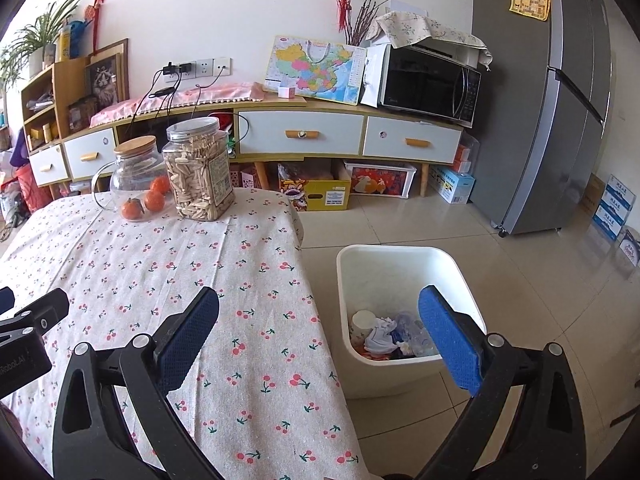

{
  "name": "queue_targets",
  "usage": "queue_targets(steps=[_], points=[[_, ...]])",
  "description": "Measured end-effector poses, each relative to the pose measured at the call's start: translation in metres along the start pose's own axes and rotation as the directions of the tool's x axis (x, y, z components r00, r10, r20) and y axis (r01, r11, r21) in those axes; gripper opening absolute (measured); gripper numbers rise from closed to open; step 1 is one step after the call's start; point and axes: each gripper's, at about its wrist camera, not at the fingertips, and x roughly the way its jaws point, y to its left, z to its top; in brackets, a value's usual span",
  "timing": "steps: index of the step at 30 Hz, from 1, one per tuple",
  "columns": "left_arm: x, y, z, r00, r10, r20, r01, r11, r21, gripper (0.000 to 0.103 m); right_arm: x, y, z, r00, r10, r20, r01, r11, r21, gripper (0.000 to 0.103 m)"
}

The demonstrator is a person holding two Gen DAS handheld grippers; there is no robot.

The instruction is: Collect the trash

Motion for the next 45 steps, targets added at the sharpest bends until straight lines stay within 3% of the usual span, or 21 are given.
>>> queue_targets(steps=[12,45], points=[[-0.012,-0.007,-0.002,0.999,0.010,0.046,-0.012,0.999,0.044,0.093,-0.011,0.000,0.000,0.999,0.032,0.026,-0.032,0.999,-0.009,0.096],[-0.011,-0.005,-0.004,0.999,-0.012,0.042,0.011,0.999,0.033,0.093,-0.006,0.005,-0.003,0.999,0.048,-0.004,-0.048,0.998,-0.033,0.096]])
